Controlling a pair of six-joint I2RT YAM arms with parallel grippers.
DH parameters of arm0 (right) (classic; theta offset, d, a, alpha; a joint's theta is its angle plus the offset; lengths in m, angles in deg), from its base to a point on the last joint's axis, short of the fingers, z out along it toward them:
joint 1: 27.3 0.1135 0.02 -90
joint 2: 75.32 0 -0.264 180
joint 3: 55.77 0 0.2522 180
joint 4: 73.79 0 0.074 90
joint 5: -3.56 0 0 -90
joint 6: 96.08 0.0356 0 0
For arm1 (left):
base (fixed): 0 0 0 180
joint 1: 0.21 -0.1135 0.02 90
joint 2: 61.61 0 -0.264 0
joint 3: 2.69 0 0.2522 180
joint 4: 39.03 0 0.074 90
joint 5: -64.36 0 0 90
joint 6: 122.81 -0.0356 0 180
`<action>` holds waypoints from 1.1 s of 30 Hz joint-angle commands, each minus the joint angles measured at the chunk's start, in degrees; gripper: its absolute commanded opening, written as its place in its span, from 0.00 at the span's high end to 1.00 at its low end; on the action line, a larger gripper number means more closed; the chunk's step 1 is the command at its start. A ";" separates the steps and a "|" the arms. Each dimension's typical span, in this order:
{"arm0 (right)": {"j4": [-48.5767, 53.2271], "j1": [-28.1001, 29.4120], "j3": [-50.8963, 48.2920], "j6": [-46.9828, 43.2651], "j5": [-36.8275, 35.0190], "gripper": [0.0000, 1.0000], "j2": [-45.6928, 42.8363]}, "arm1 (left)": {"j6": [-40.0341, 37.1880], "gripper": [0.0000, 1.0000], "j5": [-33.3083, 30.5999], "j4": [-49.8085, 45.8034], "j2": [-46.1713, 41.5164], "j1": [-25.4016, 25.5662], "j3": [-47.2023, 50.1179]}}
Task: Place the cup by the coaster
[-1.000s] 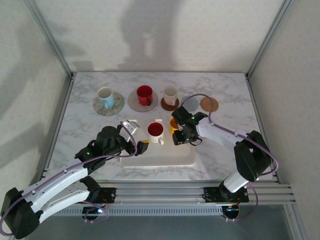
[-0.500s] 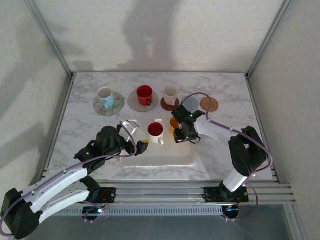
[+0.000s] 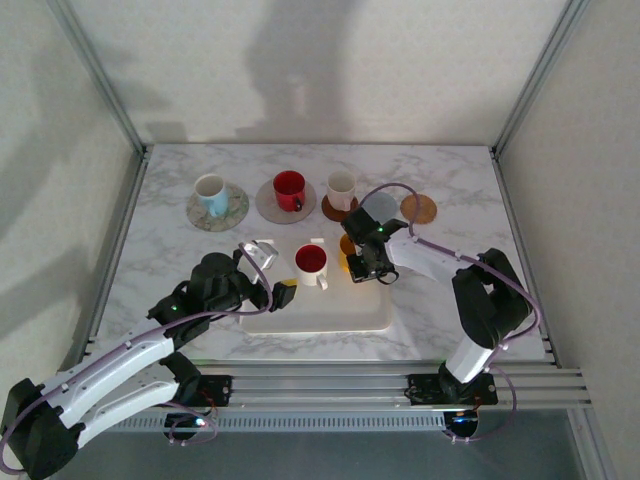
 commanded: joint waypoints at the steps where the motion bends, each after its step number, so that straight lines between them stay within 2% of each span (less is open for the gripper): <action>1: -0.05 -0.27 1.51 -0.50 -1.11 0.71 0.83 | 0.11 0.00 -0.33 -0.42 -1.01 0.37 -0.42; 15: 1.63 -0.29 1.34 -1.14 -1.64 0.87 -1.86 | 0.04 0.00 -0.16 -0.16 -0.57 0.36 -1.13; 24: 3.81 -0.14 -0.13 -0.44 -1.82 0.99 -7.81 | 0.21 0.00 0.10 -0.15 -0.68 0.34 -2.04; 33: 7.73 -0.20 -1.59 2.23 0.14 1.00 -15.98 | 0.41 0.00 -0.76 0.19 -0.39 0.80 -5.41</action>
